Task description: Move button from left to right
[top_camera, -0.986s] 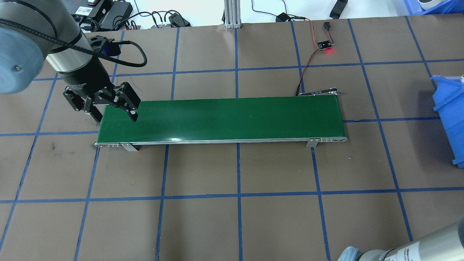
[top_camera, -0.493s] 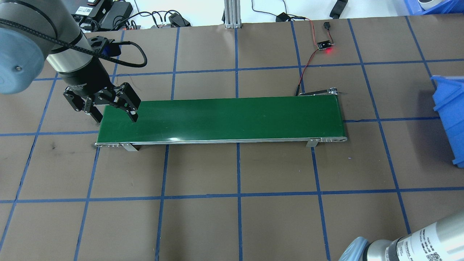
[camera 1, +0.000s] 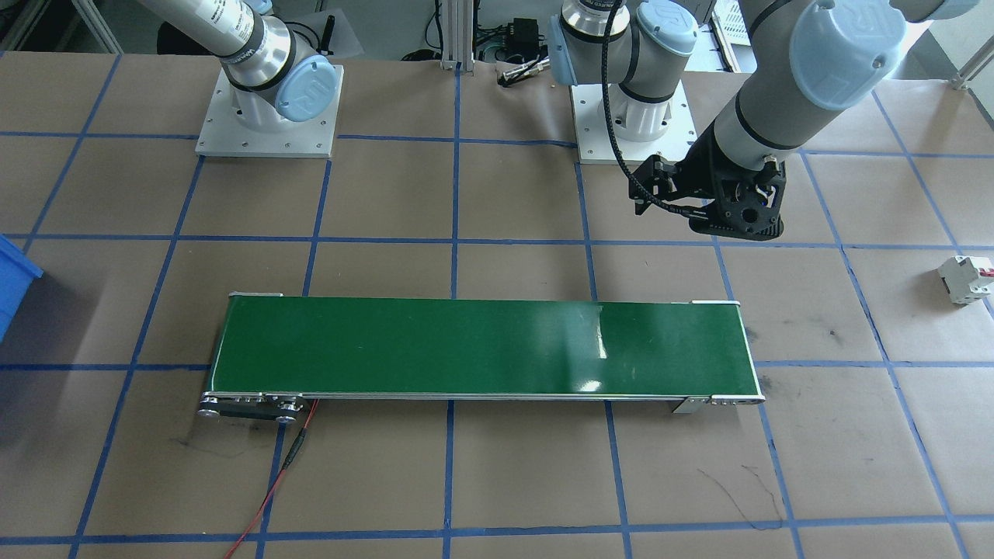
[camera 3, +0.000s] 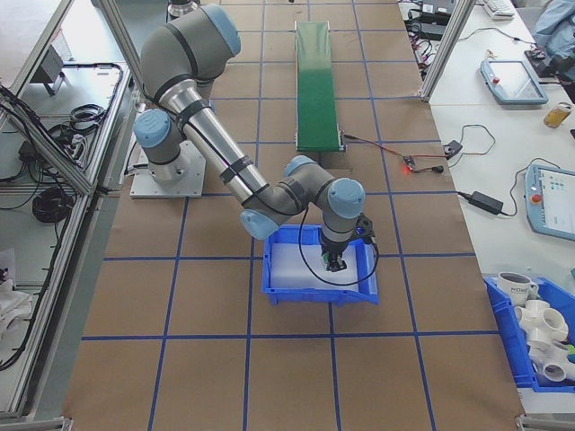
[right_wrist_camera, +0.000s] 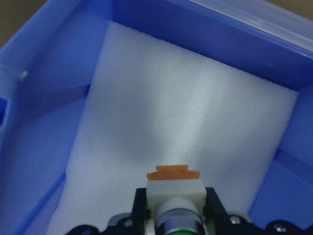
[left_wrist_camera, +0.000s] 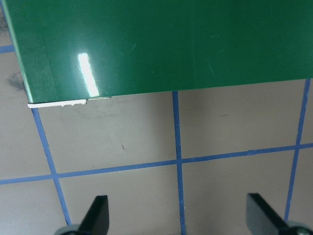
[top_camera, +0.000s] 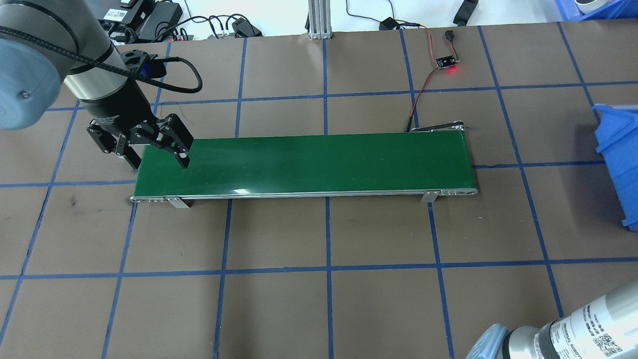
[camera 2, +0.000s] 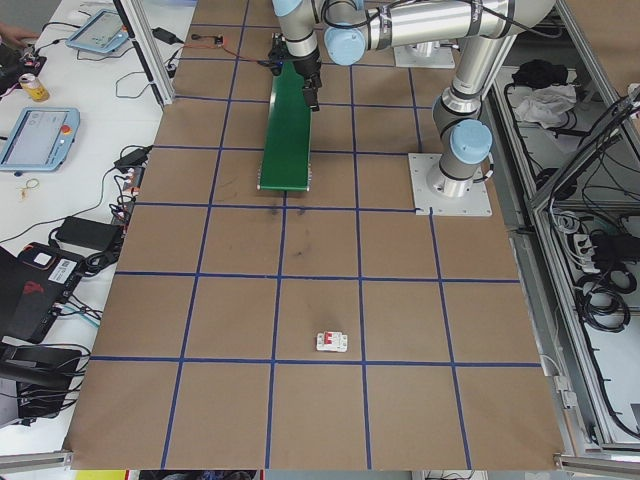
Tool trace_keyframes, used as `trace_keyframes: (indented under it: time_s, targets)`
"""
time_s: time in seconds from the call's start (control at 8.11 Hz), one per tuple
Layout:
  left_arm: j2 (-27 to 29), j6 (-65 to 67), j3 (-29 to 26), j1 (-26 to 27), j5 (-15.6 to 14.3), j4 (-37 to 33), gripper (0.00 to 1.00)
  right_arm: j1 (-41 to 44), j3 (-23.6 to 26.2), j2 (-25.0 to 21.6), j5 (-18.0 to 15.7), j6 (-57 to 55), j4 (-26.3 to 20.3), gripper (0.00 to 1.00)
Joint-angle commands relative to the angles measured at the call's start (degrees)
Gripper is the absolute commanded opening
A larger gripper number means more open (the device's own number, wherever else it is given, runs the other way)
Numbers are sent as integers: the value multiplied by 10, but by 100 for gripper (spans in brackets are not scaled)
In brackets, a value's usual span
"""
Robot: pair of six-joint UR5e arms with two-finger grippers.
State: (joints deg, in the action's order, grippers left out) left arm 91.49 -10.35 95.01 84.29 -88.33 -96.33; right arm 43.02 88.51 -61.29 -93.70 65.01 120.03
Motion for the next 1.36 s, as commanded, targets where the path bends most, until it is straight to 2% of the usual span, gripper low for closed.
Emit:
trace_keyframes:
  time_s: [0.0, 0.12, 0.25, 0.49, 0.62, 0.74, 0.86, 0.99, 1.23]
  targets:
    - [0, 1, -1, 0, 0, 0, 100, 0, 15, 0, 0, 23, 25, 56]
    - [0, 1, -1, 0, 0, 0, 100, 0, 14, -2, 2, 24, 25, 100]
    - [1, 1, -3, 0, 0, 0, 100, -1, 14, -8, -1, 32, 25, 100]
    - [-2, 2, -6, 0, -3, -9, 100, -1, 14, -55, 5, 62, 21, 100]
    - [-5, 2, -7, 0, -23, -7, 100, -1, 15, -85, 6, 63, 9, 100]
    - [-4, 5, -7, 1, -79, -3, 100, 1, 15, -118, 20, 61, -31, 100]
    - [-6, 10, -7, 1, -80, -2, 100, 9, 15, -171, 45, 34, -112, 100]
    - [-9, 10, -11, 2, -69, -2, 100, 40, 15, -221, 43, -27, -180, 100]
    - [-4, 11, -39, 3, -31, 3, 100, 110, 14, -280, 35, -127, -254, 100]
